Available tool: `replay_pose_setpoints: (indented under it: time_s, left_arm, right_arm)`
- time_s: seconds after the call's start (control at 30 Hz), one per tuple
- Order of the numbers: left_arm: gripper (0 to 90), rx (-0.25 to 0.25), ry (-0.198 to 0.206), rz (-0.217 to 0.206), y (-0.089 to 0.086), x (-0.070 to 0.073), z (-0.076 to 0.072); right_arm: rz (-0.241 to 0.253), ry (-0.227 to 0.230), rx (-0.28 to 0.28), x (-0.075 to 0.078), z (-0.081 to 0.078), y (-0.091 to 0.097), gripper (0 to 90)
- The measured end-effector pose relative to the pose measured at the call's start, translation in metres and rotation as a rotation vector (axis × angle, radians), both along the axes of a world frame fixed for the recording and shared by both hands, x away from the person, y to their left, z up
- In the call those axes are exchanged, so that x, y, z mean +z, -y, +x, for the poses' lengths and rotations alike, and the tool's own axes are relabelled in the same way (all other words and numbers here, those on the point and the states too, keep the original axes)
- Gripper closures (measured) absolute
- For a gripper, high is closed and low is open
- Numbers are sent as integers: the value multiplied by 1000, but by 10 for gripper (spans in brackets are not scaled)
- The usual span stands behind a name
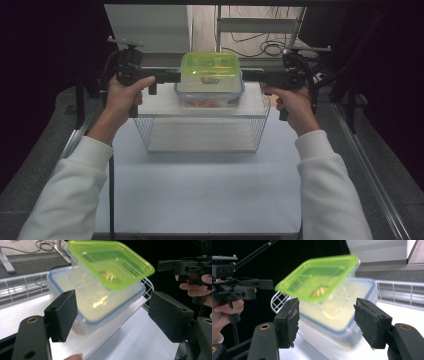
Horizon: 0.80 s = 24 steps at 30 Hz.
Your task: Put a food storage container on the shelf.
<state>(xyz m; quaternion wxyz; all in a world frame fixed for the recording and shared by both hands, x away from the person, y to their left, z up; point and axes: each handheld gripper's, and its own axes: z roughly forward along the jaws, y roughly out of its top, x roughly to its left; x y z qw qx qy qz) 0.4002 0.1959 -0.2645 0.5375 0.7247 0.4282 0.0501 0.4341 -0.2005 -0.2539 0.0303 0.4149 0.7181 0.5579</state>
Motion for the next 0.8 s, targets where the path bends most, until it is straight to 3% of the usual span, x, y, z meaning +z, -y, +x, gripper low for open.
replay_pose_setpoints:
  time_s: [0.2,0.4,0.6,0.8]
  left_arm:
    - [235,-31,-13,14,-11,-15,-22]
    - [234,-72,-15,42,-18,-36,-45]
    - [233,-105,-30,55,-22,-69,-72]
    - [231,-136,-61,83,-21,-117,-102]
  right_arm:
    - [-18,-2,42,-10,-23,16,364]
    - [-105,-17,83,-29,-43,30,362]
    - [-141,-42,122,-62,-62,38,357]
    - [-179,-78,161,-108,-87,42,354]
